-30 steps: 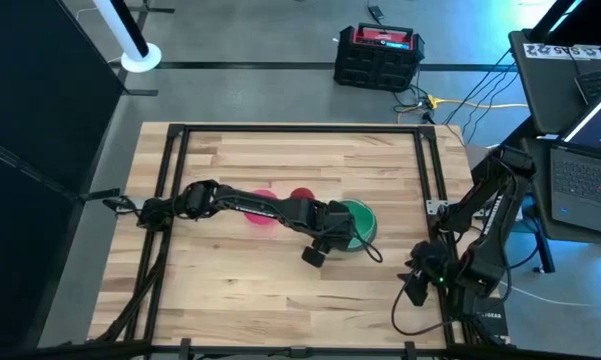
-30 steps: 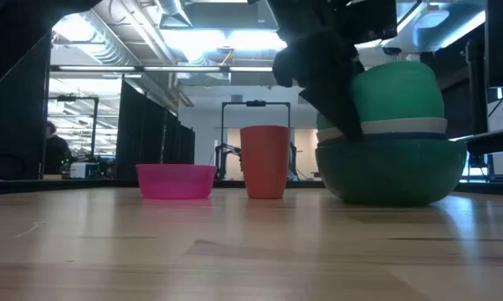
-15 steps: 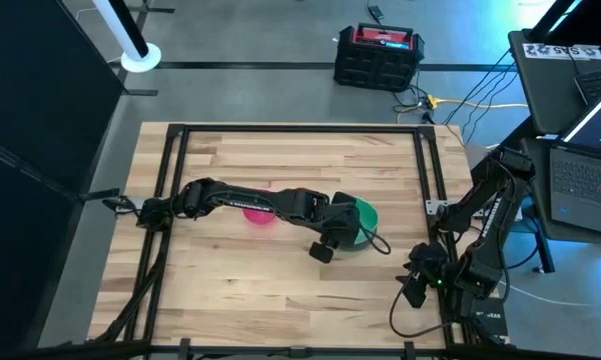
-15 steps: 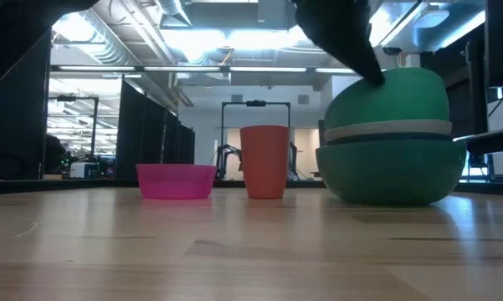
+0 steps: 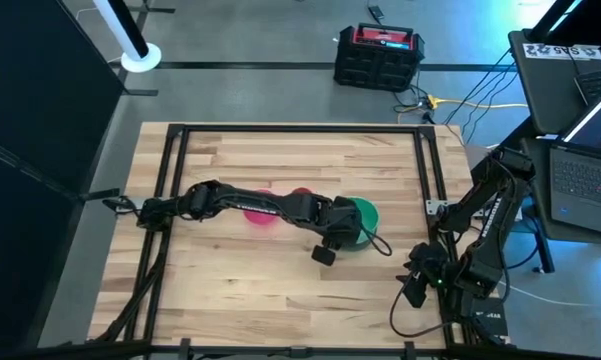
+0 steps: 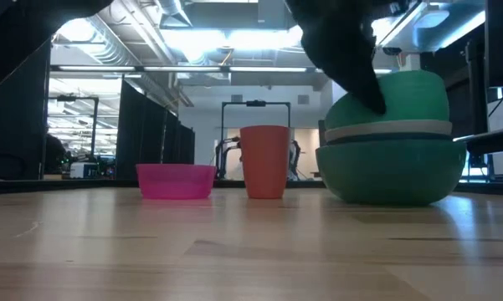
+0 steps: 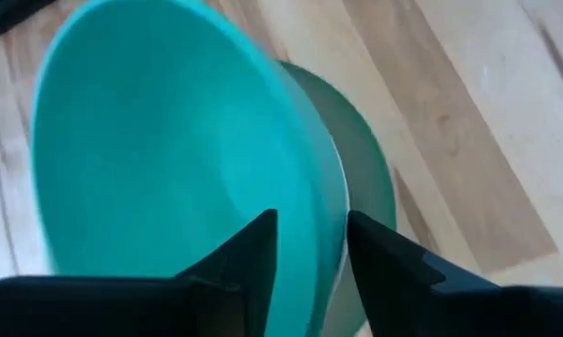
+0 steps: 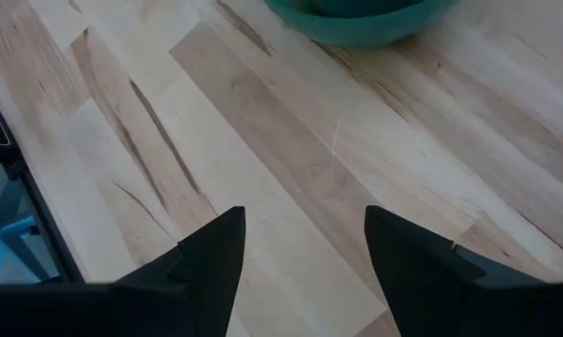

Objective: Nest bowls inside each other
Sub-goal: Stack the light green bowl on top of the white bowl

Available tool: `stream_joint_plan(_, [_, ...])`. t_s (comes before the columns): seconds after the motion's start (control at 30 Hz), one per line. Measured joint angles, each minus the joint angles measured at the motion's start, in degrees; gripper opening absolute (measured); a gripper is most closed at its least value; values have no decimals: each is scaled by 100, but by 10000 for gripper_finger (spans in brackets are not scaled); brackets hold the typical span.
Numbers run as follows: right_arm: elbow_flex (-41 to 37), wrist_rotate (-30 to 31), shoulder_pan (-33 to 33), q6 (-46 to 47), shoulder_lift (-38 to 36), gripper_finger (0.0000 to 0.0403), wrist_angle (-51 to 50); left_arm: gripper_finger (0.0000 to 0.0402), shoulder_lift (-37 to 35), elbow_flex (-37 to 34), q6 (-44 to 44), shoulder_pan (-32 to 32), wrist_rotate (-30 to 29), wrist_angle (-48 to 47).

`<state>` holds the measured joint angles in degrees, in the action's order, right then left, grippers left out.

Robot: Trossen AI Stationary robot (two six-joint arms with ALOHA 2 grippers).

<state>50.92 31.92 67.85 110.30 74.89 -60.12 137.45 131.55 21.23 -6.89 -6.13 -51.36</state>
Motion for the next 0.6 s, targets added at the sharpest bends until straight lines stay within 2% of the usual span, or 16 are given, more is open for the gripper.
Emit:
stream_joint_plan(0.17, [0, -7, 0, -5, -1, 209, -7, 24, 18, 2, 22, -30, 6, -13])
stream_joint_plan(0.23, [0, -12, 0, -21, -2, 209, -5, 7, 31, 2, 18, -26, 4, -37])
stream_joint_plan(0.6, [0, -43, 0, -111, -2, 209, -8, 7, 11, 0, 146, 10, 4, -514])
